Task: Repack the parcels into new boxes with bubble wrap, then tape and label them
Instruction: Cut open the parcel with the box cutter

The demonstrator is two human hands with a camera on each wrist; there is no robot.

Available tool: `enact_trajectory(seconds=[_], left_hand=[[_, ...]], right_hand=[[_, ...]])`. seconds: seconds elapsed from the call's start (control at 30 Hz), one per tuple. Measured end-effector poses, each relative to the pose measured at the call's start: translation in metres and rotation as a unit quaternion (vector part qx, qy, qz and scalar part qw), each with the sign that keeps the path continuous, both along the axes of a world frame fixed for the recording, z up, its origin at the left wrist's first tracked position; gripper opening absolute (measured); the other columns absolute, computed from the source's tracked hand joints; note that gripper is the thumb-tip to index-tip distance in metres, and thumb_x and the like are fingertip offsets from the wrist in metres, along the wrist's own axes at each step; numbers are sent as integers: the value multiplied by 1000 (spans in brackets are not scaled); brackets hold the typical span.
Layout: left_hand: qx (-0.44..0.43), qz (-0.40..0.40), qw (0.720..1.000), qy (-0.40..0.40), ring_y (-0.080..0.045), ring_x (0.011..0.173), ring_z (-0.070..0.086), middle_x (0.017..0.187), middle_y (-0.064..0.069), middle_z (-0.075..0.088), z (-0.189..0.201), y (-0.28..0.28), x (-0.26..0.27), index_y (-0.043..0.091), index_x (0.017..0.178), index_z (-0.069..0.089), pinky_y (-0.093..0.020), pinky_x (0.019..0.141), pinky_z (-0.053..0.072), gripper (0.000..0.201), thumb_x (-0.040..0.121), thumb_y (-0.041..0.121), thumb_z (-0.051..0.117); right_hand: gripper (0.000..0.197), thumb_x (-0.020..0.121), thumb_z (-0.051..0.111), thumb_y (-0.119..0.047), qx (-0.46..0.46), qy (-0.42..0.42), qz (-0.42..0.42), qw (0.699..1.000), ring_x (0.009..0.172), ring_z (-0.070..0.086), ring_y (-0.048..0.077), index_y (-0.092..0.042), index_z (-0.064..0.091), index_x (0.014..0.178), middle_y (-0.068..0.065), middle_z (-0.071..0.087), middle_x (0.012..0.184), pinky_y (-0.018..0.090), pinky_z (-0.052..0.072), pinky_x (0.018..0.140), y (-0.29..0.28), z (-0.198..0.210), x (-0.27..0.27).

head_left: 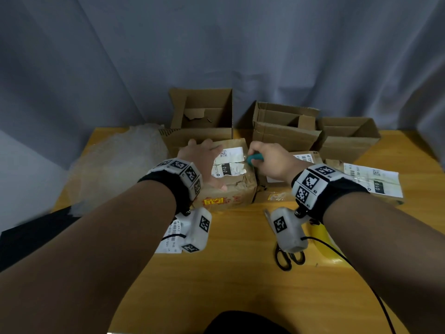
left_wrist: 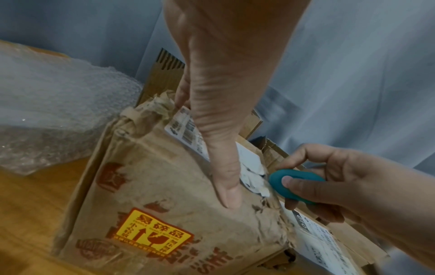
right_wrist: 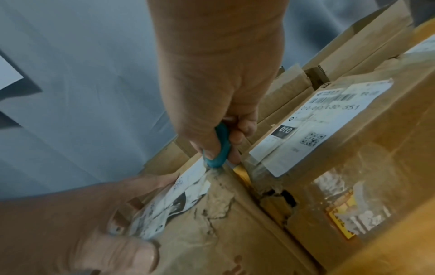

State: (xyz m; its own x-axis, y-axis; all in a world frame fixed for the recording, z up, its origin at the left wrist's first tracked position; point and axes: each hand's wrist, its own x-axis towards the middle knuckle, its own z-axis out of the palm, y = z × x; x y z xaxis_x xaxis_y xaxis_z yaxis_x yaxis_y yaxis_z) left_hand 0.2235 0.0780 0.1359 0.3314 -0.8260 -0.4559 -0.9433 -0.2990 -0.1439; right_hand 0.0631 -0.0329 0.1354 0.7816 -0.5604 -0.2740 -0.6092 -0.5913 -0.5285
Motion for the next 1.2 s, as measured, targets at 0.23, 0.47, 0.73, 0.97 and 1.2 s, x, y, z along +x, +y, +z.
enact_trajectory(seconds=[0.23, 0.47, 0.73, 0.97, 1.2], left_hand=[[-16, 8, 1000, 3, -32, 125, 31, 147, 5, 26, -1, 3, -1, 31, 149, 14, -42, 94, 44, 110, 62, 75, 64], [-38, 4, 999, 12, -32, 126, 29, 149, 6, 21, -8, 8, 3, 32, 149, 12, -44, 99, 41, 110, 63, 76, 63], [-49, 2, 999, 19, -32, 128, 28, 151, 5, 19, -9, 9, 4, 32, 149, 12, -44, 101, 35, 108, 64, 74, 64], [-43, -8, 999, 25, -34, 131, 26, 153, 4, 17, -7, 7, 5, 32, 150, 12, -47, 104, 33, 107, 66, 72, 64], [-27, 0, 999, 21, -35, 133, 23, 155, 6, 13, -10, 1, 7, 34, 150, 9, -47, 103, 33, 110, 63, 77, 62]], right_hand=[[19, 96, 47, -13, -42, 17, 31, 999, 82, 54, 19, -20, 52, 113, 4, 55, 98, 31, 43, 69, 8, 1, -2], [11, 95, 52, -13, 12, -14, -26, 999, 72, 50, 9, -21, 53, 102, -1, 53, 94, 28, 42, 65, 9, -3, -7], [10, 95, 54, -15, 11, 7, -8, 1000, 84, 50, 14, -22, 52, 102, -2, 50, 99, 22, 36, 61, 8, 0, -14], [10, 97, 49, -18, 20, -34, -70, 997, 90, 56, 17, -23, 48, 106, 3, 55, 102, 31, 46, 74, 1, 0, -3], [9, 97, 50, -17, 38, -7, -52, 998, 77, 52, 12, -25, 46, 98, -3, 51, 88, 28, 41, 66, 4, -8, -12]])
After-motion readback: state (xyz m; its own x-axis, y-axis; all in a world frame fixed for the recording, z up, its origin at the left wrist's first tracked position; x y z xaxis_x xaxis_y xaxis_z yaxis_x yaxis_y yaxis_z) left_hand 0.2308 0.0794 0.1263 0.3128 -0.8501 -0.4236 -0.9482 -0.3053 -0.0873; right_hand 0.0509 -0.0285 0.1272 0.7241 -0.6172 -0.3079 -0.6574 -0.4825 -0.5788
